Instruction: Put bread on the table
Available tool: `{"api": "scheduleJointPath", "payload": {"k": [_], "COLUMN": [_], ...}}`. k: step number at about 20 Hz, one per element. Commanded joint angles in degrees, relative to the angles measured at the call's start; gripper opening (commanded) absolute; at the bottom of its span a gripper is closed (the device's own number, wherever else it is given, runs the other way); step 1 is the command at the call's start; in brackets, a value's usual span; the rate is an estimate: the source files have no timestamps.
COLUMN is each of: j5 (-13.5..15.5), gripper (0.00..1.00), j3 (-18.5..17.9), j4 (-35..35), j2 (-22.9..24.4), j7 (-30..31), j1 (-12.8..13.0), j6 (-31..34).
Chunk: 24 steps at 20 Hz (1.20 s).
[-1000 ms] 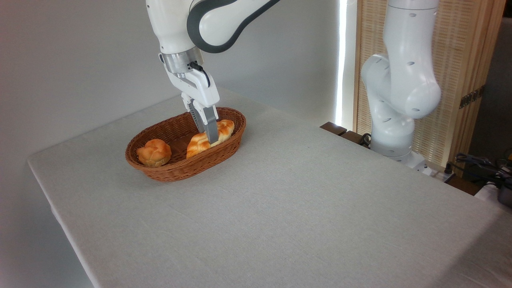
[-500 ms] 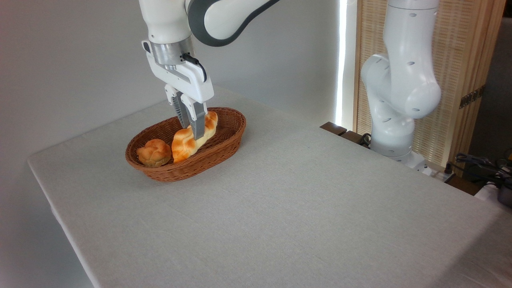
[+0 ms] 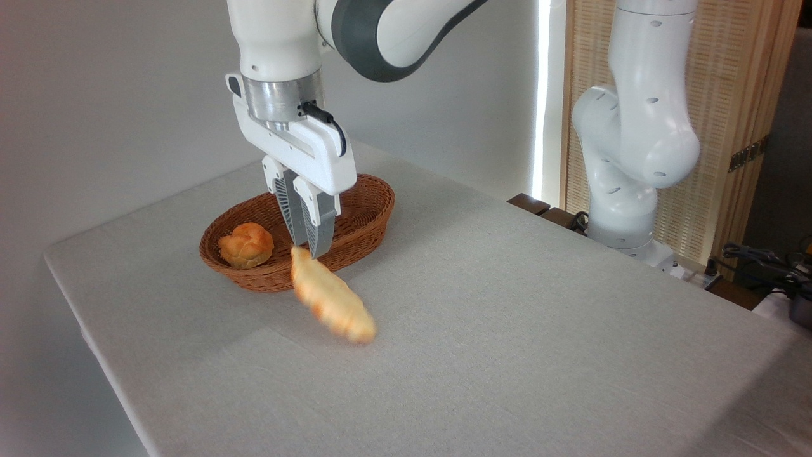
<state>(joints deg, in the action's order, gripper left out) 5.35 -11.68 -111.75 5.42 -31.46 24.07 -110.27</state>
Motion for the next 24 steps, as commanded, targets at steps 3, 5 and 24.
{"api": "scheduleJointPath", "payload": {"k": [3, 5, 24], "j5": [-0.9, -0.7, -1.1], "gripper": [0.48, 0.48, 1.00], "j3": [-1.8, -2.8, 11.9], "j4": [0.8, 2.6, 18.7], "j2": [0.6, 1.0, -2.8], "j7": [-0.3, -0.3, -11.5], "j1": [0.5, 0.5, -23.5], "j6": [1.8, 2.8, 20.5]}}
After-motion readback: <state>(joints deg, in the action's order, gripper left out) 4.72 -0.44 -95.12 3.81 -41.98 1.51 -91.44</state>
